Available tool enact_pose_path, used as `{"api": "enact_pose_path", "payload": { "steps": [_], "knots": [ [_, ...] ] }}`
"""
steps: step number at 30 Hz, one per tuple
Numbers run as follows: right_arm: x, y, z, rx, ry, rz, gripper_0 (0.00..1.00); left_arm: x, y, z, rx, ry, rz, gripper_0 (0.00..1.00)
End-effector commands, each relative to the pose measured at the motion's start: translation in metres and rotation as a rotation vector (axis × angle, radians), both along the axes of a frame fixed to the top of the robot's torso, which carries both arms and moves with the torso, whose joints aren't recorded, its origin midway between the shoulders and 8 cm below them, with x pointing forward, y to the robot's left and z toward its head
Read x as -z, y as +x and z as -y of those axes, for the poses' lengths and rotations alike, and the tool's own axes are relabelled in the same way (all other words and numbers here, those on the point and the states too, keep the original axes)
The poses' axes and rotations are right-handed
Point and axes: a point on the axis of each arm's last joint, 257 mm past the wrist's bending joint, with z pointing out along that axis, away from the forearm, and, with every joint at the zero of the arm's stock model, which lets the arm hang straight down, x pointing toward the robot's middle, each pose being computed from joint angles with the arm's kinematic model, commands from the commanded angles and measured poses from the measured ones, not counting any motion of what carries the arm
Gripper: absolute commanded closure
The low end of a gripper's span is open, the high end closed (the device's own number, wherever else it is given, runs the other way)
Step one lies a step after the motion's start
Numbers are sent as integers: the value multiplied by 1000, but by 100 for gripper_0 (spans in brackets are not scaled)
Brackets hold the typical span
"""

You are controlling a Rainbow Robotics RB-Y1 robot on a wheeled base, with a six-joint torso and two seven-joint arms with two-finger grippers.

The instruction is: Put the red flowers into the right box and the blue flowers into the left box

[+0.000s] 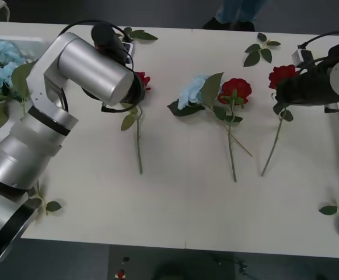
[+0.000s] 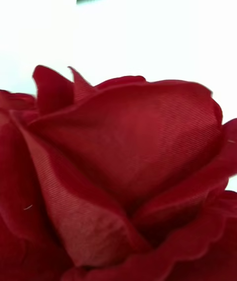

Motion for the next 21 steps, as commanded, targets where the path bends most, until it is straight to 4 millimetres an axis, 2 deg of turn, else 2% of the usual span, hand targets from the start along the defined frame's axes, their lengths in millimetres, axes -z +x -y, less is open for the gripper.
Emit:
{"api": "enact_pose_path", "payload": {
  "steps": [1,8,14,15,18,21],
  "knots": [
    [-51,20,57,-7,-136,115,100,6,5,17,-16,4,44,0],
    [-92,24,158,-26,-466,204,100,49,3,23,-21,6,-10,0],
    [-131,20,224,34,-647,233,100,69,4,21,-20,14,-31,0],
    [-139,18,242,59,-687,231,100,73,4,20,-20,15,-31,0],
    [-151,12,274,102,-761,214,100,81,3,18,-15,14,-31,0],
    [-160,4,296,133,-798,206,100,88,-1,15,-18,14,-43,0]
  ]
}}
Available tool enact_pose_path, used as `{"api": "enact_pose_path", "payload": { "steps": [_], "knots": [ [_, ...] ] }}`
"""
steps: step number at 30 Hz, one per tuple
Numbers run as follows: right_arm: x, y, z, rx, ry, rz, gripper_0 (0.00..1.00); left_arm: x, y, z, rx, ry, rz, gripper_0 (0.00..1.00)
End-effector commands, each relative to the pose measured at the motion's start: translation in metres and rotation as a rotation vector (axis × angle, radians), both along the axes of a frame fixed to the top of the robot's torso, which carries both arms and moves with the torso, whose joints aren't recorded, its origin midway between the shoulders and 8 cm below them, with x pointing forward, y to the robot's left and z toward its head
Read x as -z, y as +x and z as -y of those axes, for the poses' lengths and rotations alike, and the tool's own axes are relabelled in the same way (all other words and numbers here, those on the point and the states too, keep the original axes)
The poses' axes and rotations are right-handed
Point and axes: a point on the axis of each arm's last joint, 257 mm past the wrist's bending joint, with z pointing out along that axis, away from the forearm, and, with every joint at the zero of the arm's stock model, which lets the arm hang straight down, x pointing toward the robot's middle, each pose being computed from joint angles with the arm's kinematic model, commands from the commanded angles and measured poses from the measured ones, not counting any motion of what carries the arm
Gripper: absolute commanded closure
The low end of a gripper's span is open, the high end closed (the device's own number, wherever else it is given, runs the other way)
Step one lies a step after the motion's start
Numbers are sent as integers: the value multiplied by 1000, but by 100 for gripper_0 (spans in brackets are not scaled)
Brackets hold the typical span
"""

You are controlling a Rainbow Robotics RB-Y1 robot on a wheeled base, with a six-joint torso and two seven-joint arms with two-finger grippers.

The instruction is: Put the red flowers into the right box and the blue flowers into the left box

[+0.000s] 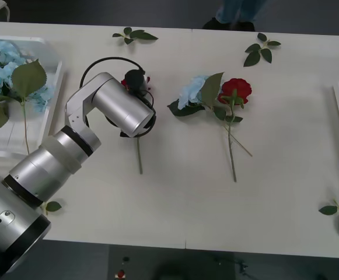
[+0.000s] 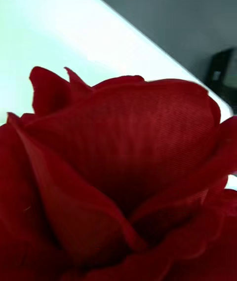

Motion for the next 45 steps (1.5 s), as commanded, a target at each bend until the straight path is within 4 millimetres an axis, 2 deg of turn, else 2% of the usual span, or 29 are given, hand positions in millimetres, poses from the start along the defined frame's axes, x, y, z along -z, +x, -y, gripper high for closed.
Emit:
{"api": "enact_pose_path", "payload": {
  "steps": [1,7,12,14,15,16,18,20,22,23,24,25,27,33,36,39,41,42,43,44,45],
  "knots": [
    [-54,-4,37,72,-26,82,100,3,-3,4,8,-10,6,0],
    [-48,-20,61,132,-73,31,100,16,-11,0,7,-3,-18,0],
    [-24,-37,75,170,-91,-33,100,29,-18,-1,17,4,-31,0],
    [-14,-42,77,180,-77,-52,100,33,-20,-2,17,2,-34,19],
    [-10,-43,76,184,-69,-57,100,34,-21,-1,18,0,-36,25],
    [-4,-44,76,187,-59,-65,100,35,-21,-2,18,-1,-35,34],
    [4,-46,75,202,-31,-71,100,39,-23,-1,20,-4,-36,59],
    [13,-48,75,227,8,-70,100,42,-24,-1,21,-9,-36,98],
    [18,-48,74,247,50,-65,98,43,-24,-2,20,-12,-36,100],
    [20,-49,74,255,67,-62,86,44,-24,-2,21,-13,-34,100],
    [22,-49,73,260,83,-58,65,44,-25,-2,22,-12,-34,100],
    [22,-48,72,263,99,-51,24,45,-24,-3,20,-12,-34,100],
    [22,-47,71,261,104,-47,0,44,-24,-5,20,-13,-31,100],
    [24,-46,68,263,130,-43,0,42,-35,-20,33,-34,-8,100],
    [28,-41,50,247,199,-38,0,41,-47,-30,52,-54,-7,100],
    [35,-32,14,203,299,-43,0,40,-60,-41,68,-62,-6,100],
    [41,-24,-26,145,380,-55,0,41,-71,-51,78,-55,-6,100],
    [41,-22,-36,133,404,-59,0,42,-74,-53,81,-54,-6,100],
    [43,-21,-59,109,450,-73,0,42,-78,-56,86,-53,-4,100],
    [44,-20,-81,86,498,-90,0,42,-81,-59,88,-50,-2,98],
    [45,-20,-93,79,525,-102,0,41,-82,-58,91,-50,1,83]
  ]
}}
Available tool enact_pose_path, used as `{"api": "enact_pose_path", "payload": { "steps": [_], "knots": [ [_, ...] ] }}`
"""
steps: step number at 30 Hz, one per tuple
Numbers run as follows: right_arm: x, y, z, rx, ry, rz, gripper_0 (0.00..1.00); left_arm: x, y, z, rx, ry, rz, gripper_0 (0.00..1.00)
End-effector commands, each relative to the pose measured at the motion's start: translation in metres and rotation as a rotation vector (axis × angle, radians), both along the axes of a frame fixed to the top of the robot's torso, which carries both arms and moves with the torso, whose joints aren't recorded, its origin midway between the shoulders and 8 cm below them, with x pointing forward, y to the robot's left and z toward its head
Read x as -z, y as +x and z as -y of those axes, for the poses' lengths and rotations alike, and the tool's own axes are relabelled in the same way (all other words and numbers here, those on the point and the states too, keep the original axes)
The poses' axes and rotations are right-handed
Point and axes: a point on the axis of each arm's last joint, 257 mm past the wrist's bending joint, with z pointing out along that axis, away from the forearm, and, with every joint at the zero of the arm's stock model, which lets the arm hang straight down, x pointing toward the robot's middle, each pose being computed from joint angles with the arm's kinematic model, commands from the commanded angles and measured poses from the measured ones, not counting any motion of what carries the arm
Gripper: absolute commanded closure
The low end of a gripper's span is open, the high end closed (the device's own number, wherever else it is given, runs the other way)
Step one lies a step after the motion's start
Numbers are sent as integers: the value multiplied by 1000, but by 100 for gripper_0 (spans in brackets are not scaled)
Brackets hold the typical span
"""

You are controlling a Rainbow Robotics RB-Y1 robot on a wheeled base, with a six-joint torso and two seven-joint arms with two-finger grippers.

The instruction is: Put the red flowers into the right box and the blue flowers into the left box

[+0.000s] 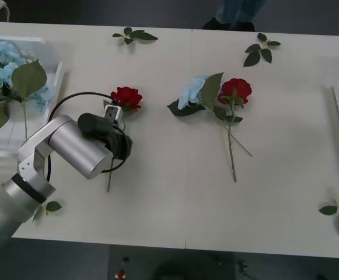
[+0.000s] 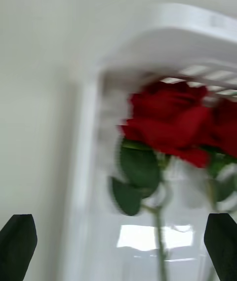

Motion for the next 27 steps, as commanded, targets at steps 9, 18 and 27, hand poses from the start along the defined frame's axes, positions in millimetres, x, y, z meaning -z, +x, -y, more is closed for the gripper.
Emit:
{"api": "enact_pose_path", "payload": {
  "steps": [9,18,27],
  "knots": [
    [-35,-11,-206,-37,592,-154,0,-42,1,5,53,-24,91,0],
    [-6,-20,-304,-25,676,-237,0,-80,28,9,46,-39,155,0],
    [27,-7,-350,39,607,-205,0,-74,60,17,9,-1,141,0]
  ]
}}
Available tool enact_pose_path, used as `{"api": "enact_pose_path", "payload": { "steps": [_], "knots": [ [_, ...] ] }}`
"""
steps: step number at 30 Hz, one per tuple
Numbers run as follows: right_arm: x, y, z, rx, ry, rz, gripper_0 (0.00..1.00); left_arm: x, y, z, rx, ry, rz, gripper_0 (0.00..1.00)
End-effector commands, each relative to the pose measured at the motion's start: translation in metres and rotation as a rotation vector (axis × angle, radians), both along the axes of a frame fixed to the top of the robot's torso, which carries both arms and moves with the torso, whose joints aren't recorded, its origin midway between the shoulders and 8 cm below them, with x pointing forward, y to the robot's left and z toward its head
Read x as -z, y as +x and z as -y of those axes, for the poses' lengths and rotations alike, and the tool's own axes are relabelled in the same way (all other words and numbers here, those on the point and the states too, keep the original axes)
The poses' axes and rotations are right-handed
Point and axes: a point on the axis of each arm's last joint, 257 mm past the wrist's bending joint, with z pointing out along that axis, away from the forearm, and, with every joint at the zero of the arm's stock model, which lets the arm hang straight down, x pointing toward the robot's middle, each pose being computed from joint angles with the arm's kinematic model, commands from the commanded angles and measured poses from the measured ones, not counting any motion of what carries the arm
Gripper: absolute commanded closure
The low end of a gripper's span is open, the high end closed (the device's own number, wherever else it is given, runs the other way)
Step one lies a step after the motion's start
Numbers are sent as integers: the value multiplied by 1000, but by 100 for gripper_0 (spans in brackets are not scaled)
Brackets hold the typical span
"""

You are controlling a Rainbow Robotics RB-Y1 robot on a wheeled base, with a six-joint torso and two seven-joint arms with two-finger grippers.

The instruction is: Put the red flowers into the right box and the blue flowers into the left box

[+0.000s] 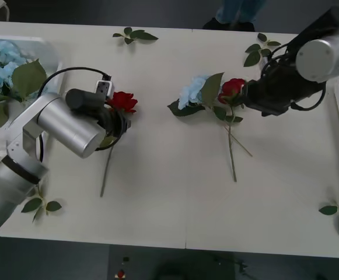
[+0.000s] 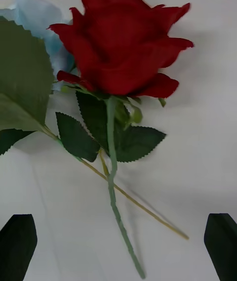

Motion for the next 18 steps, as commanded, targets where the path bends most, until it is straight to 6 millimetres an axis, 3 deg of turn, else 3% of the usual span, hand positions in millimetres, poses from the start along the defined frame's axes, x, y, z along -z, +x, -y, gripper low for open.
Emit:
{"api": "enact_pose_path", "payload": {
  "steps": [1,9,15,16,17,18],
  "knots": [
    [-10,19,-22,66,0,44,0,-14,16,22,39,35,35,0],
    [17,36,-40,124,-102,87,0,6,16,23,31,71,6,0],
    [40,45,-41,174,-125,83,2,36,9,16,12,97,-51,0],
    [42,45,-42,179,-125,81,7,37,9,16,12,96,-52,0],
    [44,46,-40,186,-127,77,22,37,9,17,13,96,-53,0],
    [46,46,-39,193,-127,75,51,38,8,17,13,94,-56,25]
  ]
}}
